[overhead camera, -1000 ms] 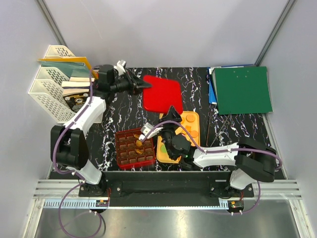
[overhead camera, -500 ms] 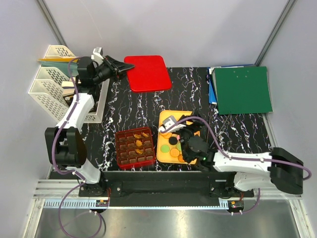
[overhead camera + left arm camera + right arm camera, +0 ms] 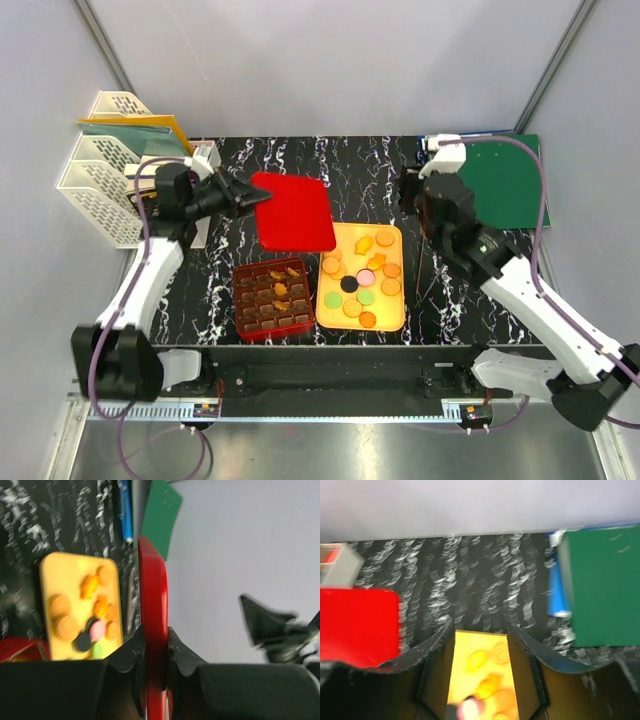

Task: Pack the cookies

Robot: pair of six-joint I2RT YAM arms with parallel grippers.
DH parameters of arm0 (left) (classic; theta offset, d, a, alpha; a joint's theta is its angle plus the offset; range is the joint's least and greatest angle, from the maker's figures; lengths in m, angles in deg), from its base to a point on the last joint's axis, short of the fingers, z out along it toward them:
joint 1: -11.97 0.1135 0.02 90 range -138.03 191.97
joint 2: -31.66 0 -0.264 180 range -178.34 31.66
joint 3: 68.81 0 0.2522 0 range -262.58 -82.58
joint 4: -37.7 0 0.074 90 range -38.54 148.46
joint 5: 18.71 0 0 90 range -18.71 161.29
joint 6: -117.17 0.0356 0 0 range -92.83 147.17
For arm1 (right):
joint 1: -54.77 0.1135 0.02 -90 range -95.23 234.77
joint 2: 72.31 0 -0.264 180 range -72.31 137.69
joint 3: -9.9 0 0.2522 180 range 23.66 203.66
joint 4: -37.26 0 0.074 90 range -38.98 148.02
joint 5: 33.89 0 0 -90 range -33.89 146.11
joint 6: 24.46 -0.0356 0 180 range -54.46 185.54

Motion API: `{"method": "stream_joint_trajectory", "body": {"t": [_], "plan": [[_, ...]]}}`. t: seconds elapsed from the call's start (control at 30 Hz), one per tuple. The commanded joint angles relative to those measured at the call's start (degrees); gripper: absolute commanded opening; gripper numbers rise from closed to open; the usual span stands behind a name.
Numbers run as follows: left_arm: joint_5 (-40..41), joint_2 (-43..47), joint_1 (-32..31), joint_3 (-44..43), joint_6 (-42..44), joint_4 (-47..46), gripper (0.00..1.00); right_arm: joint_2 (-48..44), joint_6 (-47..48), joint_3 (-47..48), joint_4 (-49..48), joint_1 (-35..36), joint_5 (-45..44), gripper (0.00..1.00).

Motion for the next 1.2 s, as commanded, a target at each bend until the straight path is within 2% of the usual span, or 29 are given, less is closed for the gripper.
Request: {"method": "stream_joint_trajectory", "body": {"t": [0.0,0.03,0.2,0.37,0.53,0.63,0.8,1.17], "plan": [[4.07,10.11,0.06,2.17,13.63,12.09,0.0,6.26,-19.77,7.48,15.83,-4.64,21.11,0.52],[5.38,11.26,-0.2,2.34,14.86,15.93,0.0,6.88,-21.53,7.4,15.83,-7.17,25.66,0.5],[9.08,12.24,-5.2,4.8,17.16,19.22,0.0,8.29,-30.69,3.71,14.78,-12.82,38.07,0.45],[11.45,12.76,-8.28,6.03,18.48,21.51,0.0,8.64,-32.8,0.37,14.07,-13.17,40.73,0.45],[12.77,13.55,-7.94,7.79,17.25,20.98,0.0,9.96,-35.25,-3.75,11.89,-13.17,47.15,0.45],[12.25,15.48,-5.66,10.24,15.85,18.79,0.0,10.75,-34.31,-5.95,7.77,-13.26,51.36,0.44],[11.64,18.21,-1.08,13.85,14.97,17.91,0.0,15.49,-31.92,-5.35,6.34,-13.26,56.63,0.44],[9.09,19.35,-0.29,20.27,14.96,13.78,0.0,21.21,-33.24,-5.79,1.86,-13.26,60.07,0.45]]}}
